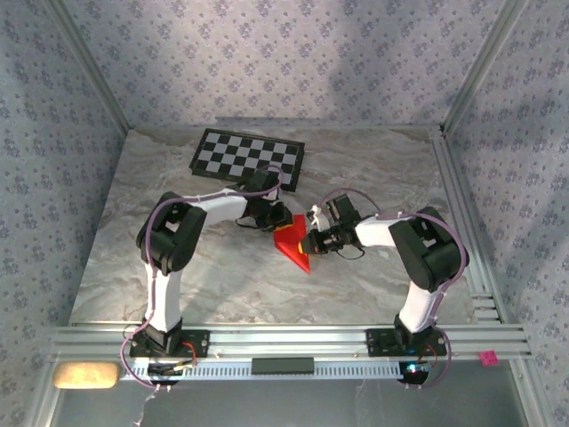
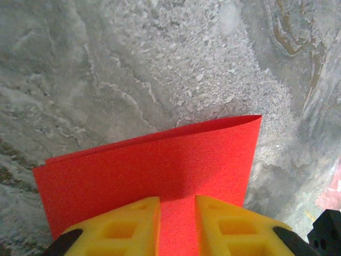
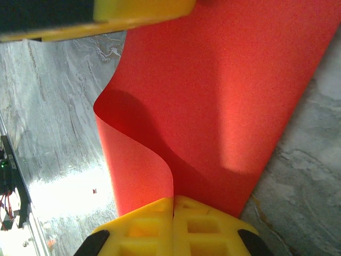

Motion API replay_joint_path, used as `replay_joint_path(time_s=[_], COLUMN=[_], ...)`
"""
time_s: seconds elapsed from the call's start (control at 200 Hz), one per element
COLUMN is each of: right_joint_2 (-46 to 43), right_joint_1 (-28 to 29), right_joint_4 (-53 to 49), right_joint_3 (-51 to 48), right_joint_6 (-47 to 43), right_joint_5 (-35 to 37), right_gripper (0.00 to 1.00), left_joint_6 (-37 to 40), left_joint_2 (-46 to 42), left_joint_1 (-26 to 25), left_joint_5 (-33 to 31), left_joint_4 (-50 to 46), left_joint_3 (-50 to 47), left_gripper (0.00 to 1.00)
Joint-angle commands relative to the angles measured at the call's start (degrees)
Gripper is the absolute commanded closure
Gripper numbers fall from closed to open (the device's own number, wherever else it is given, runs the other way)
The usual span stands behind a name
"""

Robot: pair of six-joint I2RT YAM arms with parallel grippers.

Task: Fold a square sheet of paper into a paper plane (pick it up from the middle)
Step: Third fold the triangle at the center of the table.

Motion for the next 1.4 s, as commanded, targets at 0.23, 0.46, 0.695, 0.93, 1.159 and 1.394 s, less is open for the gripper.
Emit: replay_joint_path(time_s=[0.23, 0.46, 0.695, 0.93, 1.159, 1.394], right_joint_2=[0.57, 0.35, 0.28, 0.35, 0.37, 0.55], right_joint_1=[-0.12, -0.2, -0.31, -0.24, -0.21, -0.3], right_joint_4=[1.06, 2.32, 2.82, 2.93, 2.96, 3.19], right_joint_3=[-2.33, -3.05, -3.46, -3.72, -3.9, -4.1], right_joint_6=[1.34, 2.48, 2.87, 3.05, 3.05, 3.05], right_joint_5=[1.9, 1.75, 2.09, 2.35, 2.44, 2.47], right_gripper=[1.0, 1.0, 1.0, 1.0, 1.0, 1.0], left_joint_6=[-4.38, -15.27, -23.03, -23.5, -23.75, -22.87], left_joint_2=[-12.92, -16.32, -14.34, -15.16, -14.74, -14.2], left_joint_1=[-1.01, -5.38, -8.39, -8.28, -8.33, -8.33], left_joint_5=[-1.05, 1.94, 1.0, -0.22, 0.34, -0.04], left_joint_4=[5.45, 21.03, 32.96, 33.46, 34.27, 33.6], left_joint_3=[-7.83, -18.91, -25.99, -28.86, -30.03, -30.06], left_gripper=[0.83, 0.92, 0.94, 0.94, 0.95, 0.95])
